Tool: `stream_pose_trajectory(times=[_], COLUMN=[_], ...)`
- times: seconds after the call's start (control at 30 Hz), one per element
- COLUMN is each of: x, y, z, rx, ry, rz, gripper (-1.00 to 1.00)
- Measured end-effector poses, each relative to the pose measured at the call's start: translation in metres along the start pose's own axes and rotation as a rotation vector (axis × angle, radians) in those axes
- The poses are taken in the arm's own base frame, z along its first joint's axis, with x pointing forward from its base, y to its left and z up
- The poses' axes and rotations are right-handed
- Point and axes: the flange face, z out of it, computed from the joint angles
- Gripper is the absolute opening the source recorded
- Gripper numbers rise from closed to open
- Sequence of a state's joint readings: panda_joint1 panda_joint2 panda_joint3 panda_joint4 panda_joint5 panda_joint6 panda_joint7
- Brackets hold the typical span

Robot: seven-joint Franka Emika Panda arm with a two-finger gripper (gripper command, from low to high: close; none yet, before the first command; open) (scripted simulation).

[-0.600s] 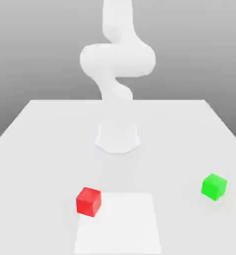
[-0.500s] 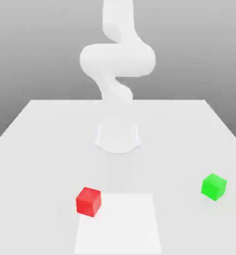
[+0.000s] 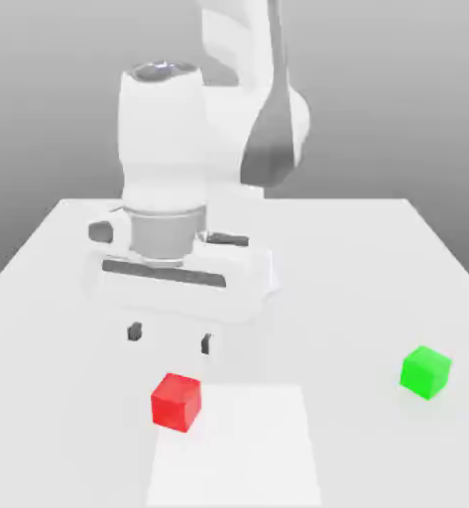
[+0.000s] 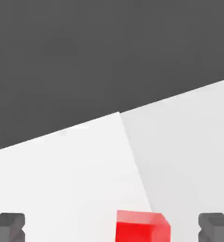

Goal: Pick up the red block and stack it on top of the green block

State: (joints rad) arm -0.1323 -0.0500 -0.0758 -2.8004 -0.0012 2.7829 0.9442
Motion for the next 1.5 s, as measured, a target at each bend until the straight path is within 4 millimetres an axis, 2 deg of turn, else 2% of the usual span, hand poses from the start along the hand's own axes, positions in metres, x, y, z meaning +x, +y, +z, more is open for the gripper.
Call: stream_pose_trajectory(times=[0.23,0.27,0.5,0.7,0.77,0.8,0.9,1.0,1.1,1.23,1.3,1.43,1.47,1.5], x=[-0.005,-0.006,-0.006,-0.005,-0.009,-0.024,-0.104,-0.178,-0.255,-0.357,-0.372,-0.372,-0.372,-0.372], y=[0.011,0.011,0.011,0.009,0.004,-0.007,-0.051,-0.075,-0.084,-0.071,-0.069,-0.069,-0.068,-0.068], z=[0.074,0.079,0.078,0.028,0.016,0.013,0.006,-0.003,-0.011,-0.023,-0.014,0.025,0.035,0.035], rx=[-0.028,-0.028,-0.028,-0.028,-0.027,-0.026,-0.021,-0.017,-0.013,-0.009,-0.009,-0.009,-0.009,-0.009], ry=[-0.016,-0.016,-0.016,-0.016,-0.017,-0.019,-0.024,-0.029,-0.033,-0.036,-0.034,-0.034,-0.034,-0.034], rz=[0.009,0.009,0.009,0.010,-0.045,-0.120,-0.464,-0.795,-1.121,-1.548,-1.618,-1.628,-1.630,-1.630], gripper=[0.00,-1.00,-1.00,-1.00,-1.00,-1.00,-1.00,-1.00,-1.00,-1.00,-1.00,-1.00,1.00,1.00])
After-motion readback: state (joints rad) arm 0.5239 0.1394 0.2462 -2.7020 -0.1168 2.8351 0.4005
